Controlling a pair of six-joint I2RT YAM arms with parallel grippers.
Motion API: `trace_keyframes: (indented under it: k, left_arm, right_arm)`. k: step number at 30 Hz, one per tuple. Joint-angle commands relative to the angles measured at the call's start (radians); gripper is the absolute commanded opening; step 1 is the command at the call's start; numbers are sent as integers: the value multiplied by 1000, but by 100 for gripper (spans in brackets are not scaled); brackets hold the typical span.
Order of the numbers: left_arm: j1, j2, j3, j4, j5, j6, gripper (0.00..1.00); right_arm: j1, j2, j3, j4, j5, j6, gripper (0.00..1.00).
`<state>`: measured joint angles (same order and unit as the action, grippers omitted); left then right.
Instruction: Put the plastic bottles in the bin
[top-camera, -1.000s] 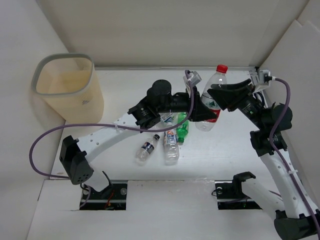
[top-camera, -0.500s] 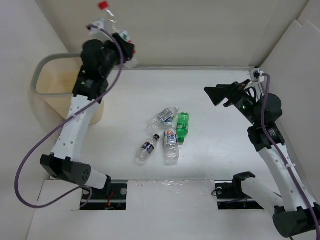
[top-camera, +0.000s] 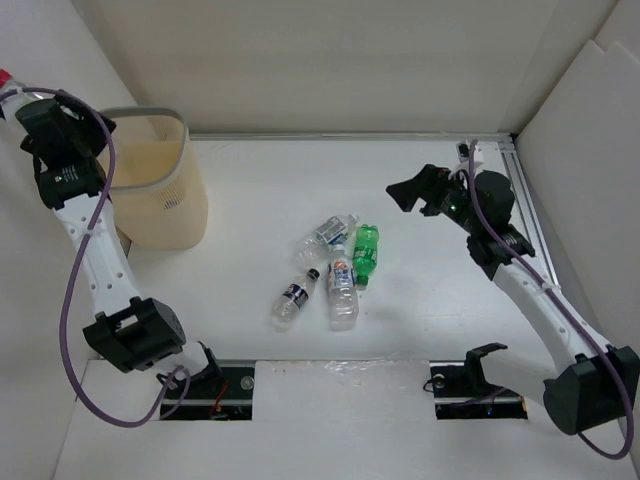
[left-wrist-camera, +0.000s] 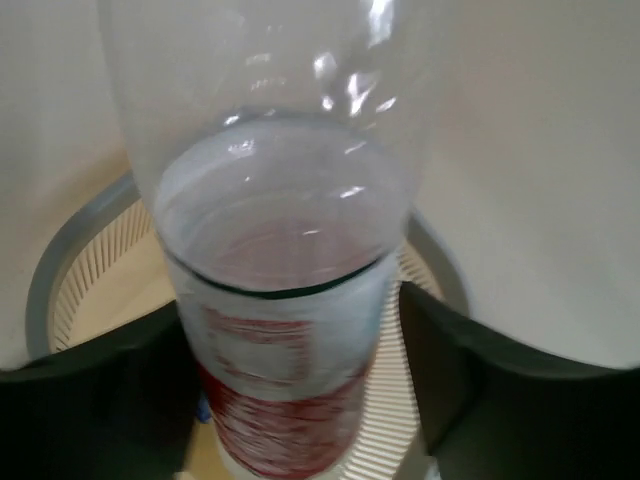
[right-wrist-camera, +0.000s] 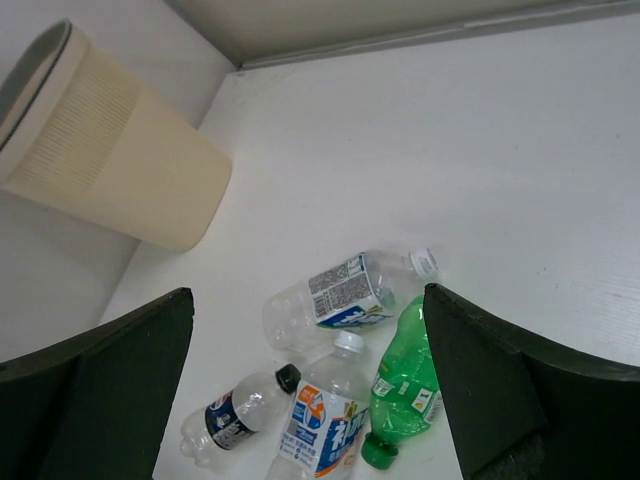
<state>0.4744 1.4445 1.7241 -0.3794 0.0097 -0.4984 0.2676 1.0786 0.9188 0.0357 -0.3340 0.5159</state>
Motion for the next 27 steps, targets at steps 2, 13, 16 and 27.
trace_keyframes:
  k: [2,13,16,27]
  left_arm:
    - [-17,5,-43,37,117,-19,80]
    - [-88,-24,34,10,177,40,100]
    - [-263,-49,77,-4,193,111,100]
    - [-806,-176,-56,49,277,149,100]
  right_arm:
    - [45,49,29,9,95,-25,100]
    - [149,292,196,-259,383,-68,100]
    - [191,419,276,-356,506,-24,100]
    - [280,569,261,-344,572,101,99]
